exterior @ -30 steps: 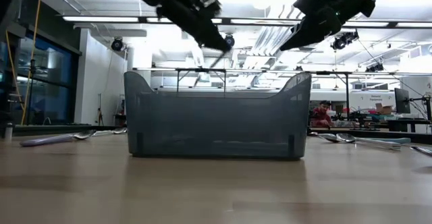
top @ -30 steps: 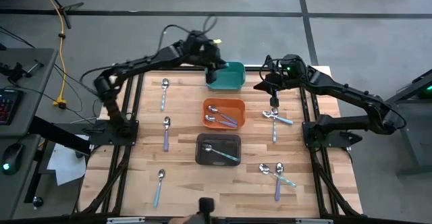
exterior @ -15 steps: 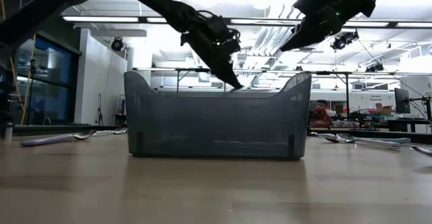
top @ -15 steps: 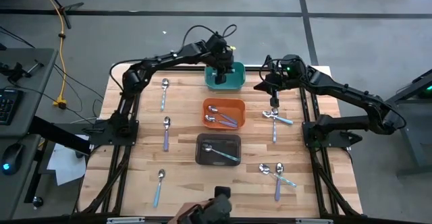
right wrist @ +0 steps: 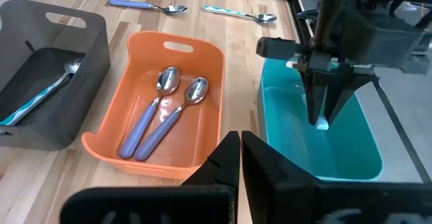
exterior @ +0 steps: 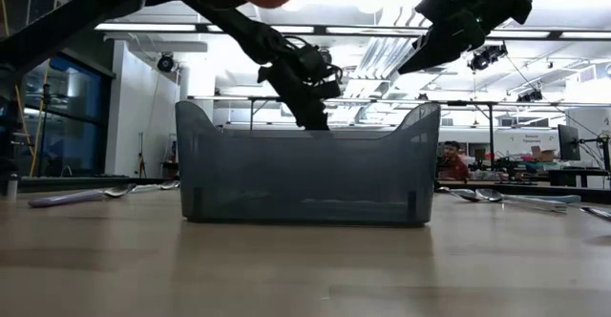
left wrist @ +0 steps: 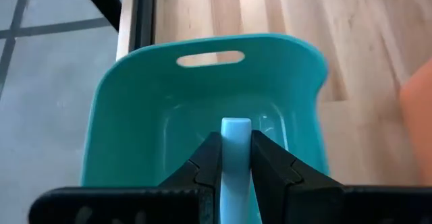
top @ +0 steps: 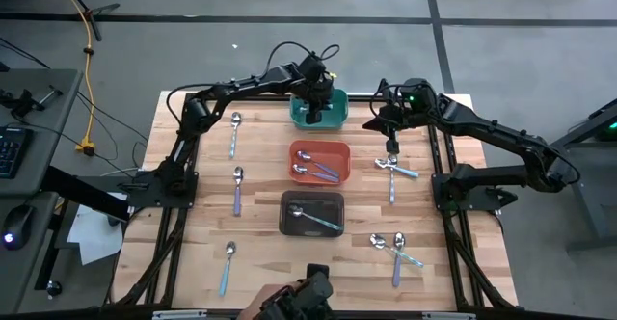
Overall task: Sort silverware by color (type)
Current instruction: Put the top left blue spoon into the blue bin, then put the bottom right white patterned spoon into the black bin
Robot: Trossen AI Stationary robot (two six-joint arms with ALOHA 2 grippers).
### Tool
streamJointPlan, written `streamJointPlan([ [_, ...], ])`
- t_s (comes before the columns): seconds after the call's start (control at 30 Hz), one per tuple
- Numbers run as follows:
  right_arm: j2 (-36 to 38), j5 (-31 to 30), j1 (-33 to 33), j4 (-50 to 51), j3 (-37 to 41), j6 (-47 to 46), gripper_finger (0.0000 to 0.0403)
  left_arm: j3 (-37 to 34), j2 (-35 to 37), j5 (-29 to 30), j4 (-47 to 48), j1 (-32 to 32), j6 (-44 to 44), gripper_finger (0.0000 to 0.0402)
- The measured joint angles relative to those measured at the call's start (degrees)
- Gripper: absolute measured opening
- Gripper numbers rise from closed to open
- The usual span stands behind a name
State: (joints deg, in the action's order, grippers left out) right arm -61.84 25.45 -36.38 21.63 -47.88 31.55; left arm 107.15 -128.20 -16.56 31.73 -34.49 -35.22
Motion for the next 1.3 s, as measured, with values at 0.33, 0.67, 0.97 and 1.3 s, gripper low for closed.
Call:
streamJointPlan([
  [0.33, 0.0, 0.0, 0.0, 0.0, 0.0, -0.5, 0.0000, 0.0, -0.1, 1.3, -0.7, 0.0, 0.0, 0.0106],
  [0.67, 0.0, -6.2, 0.2, 0.3, 0.0, -6.4, 0.0000, -1.6, 2.6, 5.1, -2.1, -0.4, 0.8, 0.0062],
  [0.97, -0.4, -6.1, 1.4, 0.1, 0.0, -7.1, 0.0000, -18.2, 11.9, 4.6, -18.2, -1.6, 7.4, 0.0010],
  [1.3, -6.1, -12.9, 9.8, -2.9, 0.0, -16.4, 0.0000, -45.7, 28.7, 4.7, -46.3, -0.1, 17.5, 0.0002],
])
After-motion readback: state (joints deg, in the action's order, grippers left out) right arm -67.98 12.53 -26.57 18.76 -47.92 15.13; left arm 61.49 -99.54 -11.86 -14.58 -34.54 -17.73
